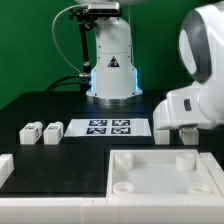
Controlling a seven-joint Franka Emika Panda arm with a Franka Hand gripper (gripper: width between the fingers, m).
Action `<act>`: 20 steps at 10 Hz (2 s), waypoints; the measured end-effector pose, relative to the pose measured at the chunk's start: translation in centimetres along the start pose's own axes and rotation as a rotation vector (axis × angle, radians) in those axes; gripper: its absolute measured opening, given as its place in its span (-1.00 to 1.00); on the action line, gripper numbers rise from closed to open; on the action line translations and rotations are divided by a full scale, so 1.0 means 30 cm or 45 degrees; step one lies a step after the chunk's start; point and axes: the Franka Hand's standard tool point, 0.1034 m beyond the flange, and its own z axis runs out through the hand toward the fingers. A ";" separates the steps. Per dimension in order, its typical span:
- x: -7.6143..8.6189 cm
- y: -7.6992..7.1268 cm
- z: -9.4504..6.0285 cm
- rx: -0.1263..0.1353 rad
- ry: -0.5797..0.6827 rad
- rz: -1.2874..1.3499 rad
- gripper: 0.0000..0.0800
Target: Assemble one leg
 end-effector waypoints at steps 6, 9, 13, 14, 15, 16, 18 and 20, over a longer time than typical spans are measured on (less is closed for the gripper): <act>0.023 -0.016 0.089 -0.020 -0.044 0.055 0.33; 0.023 -0.016 0.089 -0.021 -0.044 0.054 -0.27; 0.023 -0.016 0.089 -0.021 -0.044 0.054 -0.27; 0.014 -0.009 0.069 -0.017 -0.046 0.024 -0.27; -0.021 0.013 -0.004 -0.008 -0.009 -0.001 -0.27; -0.075 0.033 -0.068 -0.007 0.032 -0.013 -0.27; -0.179 0.057 -0.133 -0.017 0.087 -0.019 -0.27; -0.134 0.048 -0.127 -0.009 0.179 -0.020 -0.27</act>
Offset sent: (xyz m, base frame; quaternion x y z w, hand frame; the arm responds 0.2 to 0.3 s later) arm -0.0109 0.0030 -0.0102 -0.0442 0.0378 0.0311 0.9978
